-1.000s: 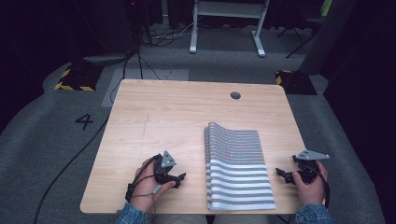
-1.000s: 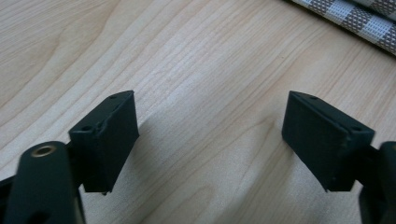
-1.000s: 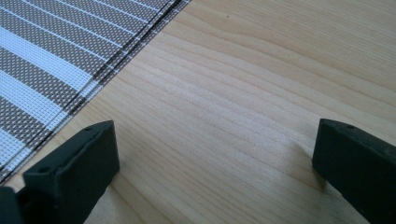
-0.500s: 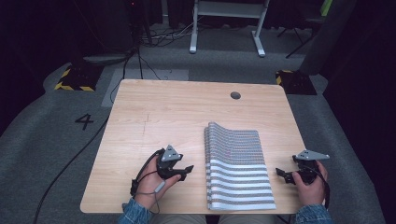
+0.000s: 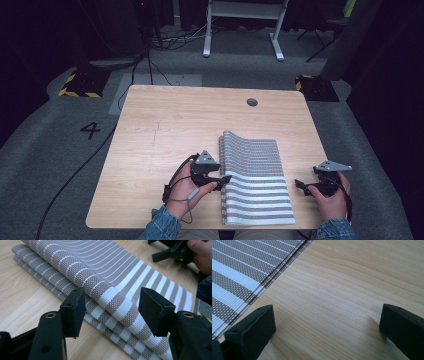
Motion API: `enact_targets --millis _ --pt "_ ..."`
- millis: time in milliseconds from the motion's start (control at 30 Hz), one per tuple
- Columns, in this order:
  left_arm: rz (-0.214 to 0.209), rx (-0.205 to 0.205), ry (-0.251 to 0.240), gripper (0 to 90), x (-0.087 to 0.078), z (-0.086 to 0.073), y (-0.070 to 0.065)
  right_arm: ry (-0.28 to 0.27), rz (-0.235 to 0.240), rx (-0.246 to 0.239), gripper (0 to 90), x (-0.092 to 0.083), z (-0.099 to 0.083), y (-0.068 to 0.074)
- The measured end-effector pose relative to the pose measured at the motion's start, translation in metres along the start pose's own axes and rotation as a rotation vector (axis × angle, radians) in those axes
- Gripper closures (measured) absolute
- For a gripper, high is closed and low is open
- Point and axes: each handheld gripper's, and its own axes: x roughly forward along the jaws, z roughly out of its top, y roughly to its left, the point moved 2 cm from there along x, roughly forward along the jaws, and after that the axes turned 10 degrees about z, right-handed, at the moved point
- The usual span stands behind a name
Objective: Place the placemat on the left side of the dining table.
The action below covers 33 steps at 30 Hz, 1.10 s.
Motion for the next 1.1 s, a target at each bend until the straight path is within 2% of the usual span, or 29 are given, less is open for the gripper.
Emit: enact_targets --millis 133,167,200,233,267,400,467,500,533,600,700,733,767,800,867,900,933,967,1000,1100 --pt "0.01 -0.015 0.054 38.1 0.013 -0.001 0.001 -0.001 0.0 0.002 0.5 0.0 0.0 0.0" --pt "0.004 -0.033 0.064 37.1 0.016 -0.002 0.001 0.0 -0.001 0.0 0.5 0.0 0.0 0.0" --pt "-0.023 -0.048 0.069 36.9 0.018 -0.003 0.0 0.0 0.0 0.0 0.5 0.0 0.0 0.0" --pt "-0.023 -0.048 0.069 37.1 0.018 -0.003 0.0 0.0 0.0 0.0 0.5 0.0 0.0 0.0" --pt "-0.039 -0.033 0.07 36.5 0.02 -0.002 -0.005 0.003 -0.002 -0.008 0.5 0.001 0.0 0.0" --pt "-0.032 -0.001 0.091 33.6 0.024 0.0 -0.012 0.0 0.0 -0.004 0.5 0.001 0.001 0.001" --pt "-0.035 -0.003 0.137 28.5 0.035 -0.004 -0.015 -0.005 0.002 0.0 0.5 0.002 0.001 0.001" --pt "-0.035 -0.003 0.137 28.2 0.035 -0.004 -0.015 -0.005 0.002 0.0 0.5 0.002 0.001 0.001" --pt "-0.029 0.015 0.149 28.2 0.038 -0.004 -0.015 -0.004 0.002 0.002 0.5 0.002 0.002 0.001" --pt "-0.041 0.007 0.154 30.4 0.041 -0.005 -0.016 -0.004 0.003 0.002 0.5 0.002 0.002 0.001" --pt "-0.045 0.019 0.16 31.3 0.048 -0.005 -0.017 -0.003 0.004 -0.002 0.5 0.002 0.002 0.001" --pt "-0.043 0.043 0.159 32.9 0.052 -0.006 -0.019 0.0 0.001 -0.009 0.5 0.002 0.002 0.0" --pt "-0.037 0.043 0.157 36.0 0.054 -0.006 -0.021 -0.001 0.001 -0.011 0.5 0.002 0.002 0.0" --pt "-0.03 0.061 0.155 39.4 0.056 -0.006 -0.02 0.001 0.002 -0.01 0.5 0.002 0.002 0.0" --pt "-0.03 0.061 0.156 47.2 0.057 -0.006 -0.021 0.001 0.002 -0.012 0.5 0.003 0.002 0.0" --pt "-0.037 0.048 0.152 52.2 0.057 -0.006 -0.021 0.002 0.003 -0.011 0.5 0.003 0.002 0.0" --pt "-0.027 0.036 0.16 58.8 0.057 -0.005 -0.021 0.0 0.004 -0.01 0.5 0.003 0.002 0.0" --pt "-0.034 0.033 0.165 68.6 0.057 -0.005 -0.021 0.0 0.004 -0.01 0.5 0.003 0.002 0.0" --pt "-0.031 0.049 0.164 76.4 0.056 -0.005 -0.022 0.001 0.004 -0.012 0.5 0.003 0.003 0.0" --pt "-0.045 0.062 0.154 80.7 0.054 -0.004 -0.023 0.001 0.003 -0.011 0.5 0.003 0.003 -0.001"
